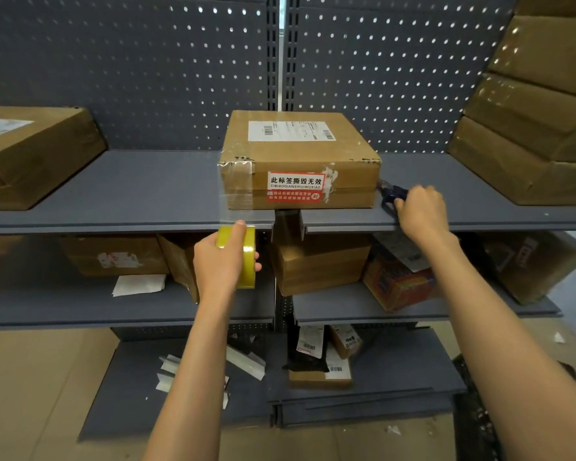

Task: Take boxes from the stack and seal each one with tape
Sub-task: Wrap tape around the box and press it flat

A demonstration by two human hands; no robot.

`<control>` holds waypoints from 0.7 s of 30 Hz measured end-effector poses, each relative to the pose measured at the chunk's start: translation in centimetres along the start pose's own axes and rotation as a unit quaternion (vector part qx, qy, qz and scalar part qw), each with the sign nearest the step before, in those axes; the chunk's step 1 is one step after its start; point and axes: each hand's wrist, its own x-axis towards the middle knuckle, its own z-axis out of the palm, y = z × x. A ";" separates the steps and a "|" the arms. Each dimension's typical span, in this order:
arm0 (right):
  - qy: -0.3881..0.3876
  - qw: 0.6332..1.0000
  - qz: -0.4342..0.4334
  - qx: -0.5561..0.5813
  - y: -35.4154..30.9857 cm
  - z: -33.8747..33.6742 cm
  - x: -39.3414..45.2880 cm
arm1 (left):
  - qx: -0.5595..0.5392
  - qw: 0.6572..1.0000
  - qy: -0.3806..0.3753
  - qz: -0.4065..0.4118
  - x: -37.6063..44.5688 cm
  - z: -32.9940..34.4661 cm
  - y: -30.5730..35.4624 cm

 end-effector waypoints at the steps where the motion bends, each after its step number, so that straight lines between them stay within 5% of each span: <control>1: 0.023 0.999 0.013 0.023 -0.1 -0.2 -0.2 | 0.003 1.000 0.000 0.001 0.0 0.0 0.0; 4: 0.095 0.986 0.024 0.131 -1.0 -1.8 -0.3 | 0.007 1.000 0.003 0.004 -0.1 0.0 -0.1; 8: 0.113 0.958 -0.084 0.249 -3.1 -4.5 -0.6 | 0.006 1.000 0.005 -0.002 0.1 0.1 -0.1; 15: -0.009 0.934 -0.266 0.240 -6.2 -3.2 -3.6 | 0.001 1.000 0.005 -0.008 0.1 0.1 -0.1; 21: -0.097 0.920 -0.326 0.193 -5.9 -1.8 -5.1 | 0.002 1.000 0.002 -0.010 0.1 0.1 -0.1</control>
